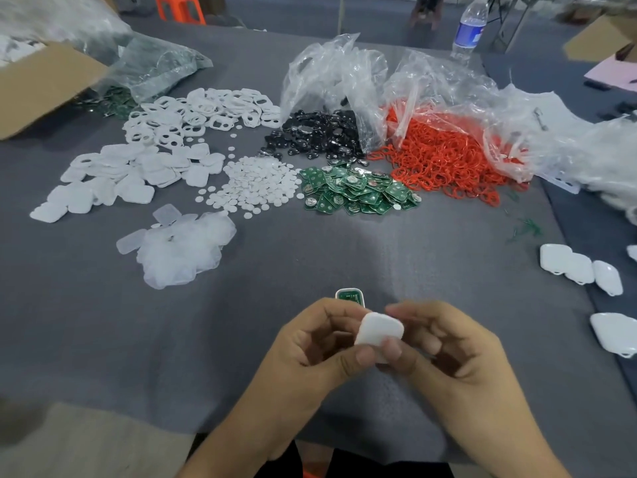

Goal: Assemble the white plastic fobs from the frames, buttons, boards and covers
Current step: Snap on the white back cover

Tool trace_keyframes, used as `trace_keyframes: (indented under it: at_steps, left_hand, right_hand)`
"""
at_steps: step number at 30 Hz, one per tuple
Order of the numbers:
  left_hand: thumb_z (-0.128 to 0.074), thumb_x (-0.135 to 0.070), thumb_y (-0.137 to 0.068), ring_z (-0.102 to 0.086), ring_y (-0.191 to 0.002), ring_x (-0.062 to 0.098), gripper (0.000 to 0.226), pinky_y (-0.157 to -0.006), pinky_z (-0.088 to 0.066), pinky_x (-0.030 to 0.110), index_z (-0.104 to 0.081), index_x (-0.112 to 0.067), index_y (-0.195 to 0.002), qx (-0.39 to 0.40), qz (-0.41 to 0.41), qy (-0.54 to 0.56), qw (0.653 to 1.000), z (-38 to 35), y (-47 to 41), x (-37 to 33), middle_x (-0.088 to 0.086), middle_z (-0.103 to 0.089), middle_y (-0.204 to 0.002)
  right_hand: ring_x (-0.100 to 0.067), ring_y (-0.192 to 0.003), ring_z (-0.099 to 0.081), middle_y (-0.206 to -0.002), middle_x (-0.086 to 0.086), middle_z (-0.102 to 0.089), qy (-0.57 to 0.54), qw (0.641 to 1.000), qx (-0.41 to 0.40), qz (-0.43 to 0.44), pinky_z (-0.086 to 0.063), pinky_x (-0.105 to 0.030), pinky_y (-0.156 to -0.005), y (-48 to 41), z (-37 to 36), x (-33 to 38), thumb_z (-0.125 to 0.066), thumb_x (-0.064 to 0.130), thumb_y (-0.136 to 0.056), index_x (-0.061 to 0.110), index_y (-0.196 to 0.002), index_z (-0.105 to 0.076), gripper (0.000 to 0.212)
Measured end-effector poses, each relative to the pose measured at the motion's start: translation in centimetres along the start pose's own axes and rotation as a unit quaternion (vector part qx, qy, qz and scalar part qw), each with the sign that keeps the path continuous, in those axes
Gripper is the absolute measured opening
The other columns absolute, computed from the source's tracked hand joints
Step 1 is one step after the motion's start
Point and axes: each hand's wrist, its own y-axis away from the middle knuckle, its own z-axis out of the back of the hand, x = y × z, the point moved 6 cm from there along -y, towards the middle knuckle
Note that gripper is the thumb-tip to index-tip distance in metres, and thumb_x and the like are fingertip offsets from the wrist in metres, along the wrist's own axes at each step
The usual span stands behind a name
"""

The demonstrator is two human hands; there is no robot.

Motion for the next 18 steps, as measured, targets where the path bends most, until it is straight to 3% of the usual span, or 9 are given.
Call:
trace_keyframes:
  at_steps: [2, 6, 10, 14, 18]
  left_hand:
    - [-0.079, -0.007, -0.087, -0.073, -0.1, 0.024, 0.032, -0.088, -0.056, 0.028, -0.071, -0.017, -0.116, -0.013, 0.008, 0.009, 1.0, 0.1, 0.4, 0.3, 0.015, -0.074, -0.105]
    - [-0.083, -0.002, -0.081, -0.073, -0.103, 0.032, 0.046, -0.088, -0.057, 0.03, -0.068, -0.017, -0.122, -0.036, 0.019, 0.022, 0.999, 0.3, 1.0, 0.6, 0.022, -0.073, -0.109]
    - [-0.081, 0.0, -0.079, -0.075, -0.099, 0.026, 0.041, -0.086, -0.057, 0.027, -0.071, -0.019, -0.114, -0.074, -0.008, 0.05, 0.996, 0.3, 1.2, 0.5, 0.02, -0.076, -0.111]
    - [-0.084, -0.01, -0.075, -0.076, -0.094, 0.02, 0.032, -0.082, -0.058, 0.023, -0.077, -0.023, -0.103, -0.112, -0.042, 0.049, 0.992, 0.3, 1.5, 0.3, 0.014, -0.078, -0.104]
    - [-0.082, -0.014, -0.078, -0.076, -0.099, 0.023, 0.026, -0.085, -0.058, 0.023, -0.077, -0.02, -0.103, -0.119, -0.054, 0.048, 0.99, 0.2, 1.8, 0.3, 0.015, -0.078, -0.105]
  right_hand:
    - [-0.021, -0.076, -0.074, -0.084, -0.019, -0.072, -0.018, 1.0, -0.013, -0.021, -0.061, -0.03, -0.066, 0.0, 0.0, -0.4, -0.075, 0.012, -0.074, 0.022, -0.097, -0.077, 0.025]
    - [-0.028, -0.083, -0.076, -0.092, -0.017, -0.076, -0.056, 0.996, -0.012, -0.067, -0.06, -0.031, -0.066, 0.0, -0.2, -1.2, -0.074, 0.015, -0.077, 0.018, -0.1, -0.076, 0.023]
    - [-0.027, -0.082, -0.075, -0.095, -0.018, -0.076, -0.123, 0.983, -0.047, -0.124, -0.059, -0.03, -0.065, 0.5, -0.6, -2.4, -0.074, 0.02, -0.073, 0.015, -0.093, -0.075, 0.021]
    - [-0.024, -0.082, -0.074, -0.099, -0.024, -0.074, -0.214, 0.96, -0.057, -0.172, -0.059, -0.027, -0.065, 0.9, -1.3, -3.2, -0.073, 0.016, -0.072, -0.001, -0.1, -0.071, 0.032]
    - [-0.018, -0.077, -0.073, -0.098, -0.021, -0.075, -0.225, 0.954, -0.058, -0.188, -0.058, -0.022, -0.062, 1.1, -1.4, -3.2, -0.071, 0.015, -0.073, -0.002, -0.1, -0.072, 0.032]
